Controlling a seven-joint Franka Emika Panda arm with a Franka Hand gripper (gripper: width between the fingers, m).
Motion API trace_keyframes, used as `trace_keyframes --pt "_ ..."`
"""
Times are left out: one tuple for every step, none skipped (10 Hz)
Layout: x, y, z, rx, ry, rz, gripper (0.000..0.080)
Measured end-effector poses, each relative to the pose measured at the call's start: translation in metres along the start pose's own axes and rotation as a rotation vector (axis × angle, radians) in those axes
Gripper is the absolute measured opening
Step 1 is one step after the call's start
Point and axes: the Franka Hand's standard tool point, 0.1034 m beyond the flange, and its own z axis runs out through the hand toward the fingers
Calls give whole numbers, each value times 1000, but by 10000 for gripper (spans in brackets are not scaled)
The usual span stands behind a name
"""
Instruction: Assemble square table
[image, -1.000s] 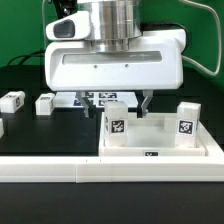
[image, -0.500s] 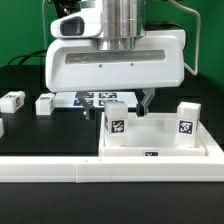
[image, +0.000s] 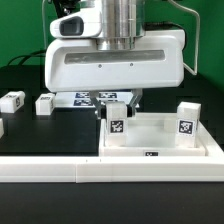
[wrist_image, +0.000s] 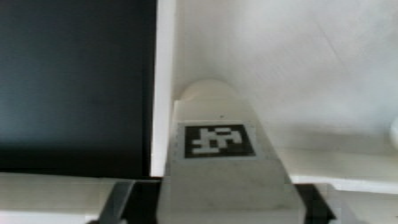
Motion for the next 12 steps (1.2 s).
trace_keyframes --pt "0 0 0 0 0 0 290" --pt "0 0 0 0 0 1 290" --pt "0 0 0 3 1 85 290" --pt "0 -1 0 3 2 178 290" --pt "1 -1 0 2 13 300 290" --pt "1 -1 0 -4 23 401 291" --pt "-1 4 0 -13 27 511 295" --pt "-2 8 0 -23 29 575 295" --pt "-3 12 0 -32 35 650 300" --pt "-4 15 0 -40 44 708 304" --pt "-4 16 0 -48 48 727 307" --pt "-5 18 -1 -59 51 758 307"
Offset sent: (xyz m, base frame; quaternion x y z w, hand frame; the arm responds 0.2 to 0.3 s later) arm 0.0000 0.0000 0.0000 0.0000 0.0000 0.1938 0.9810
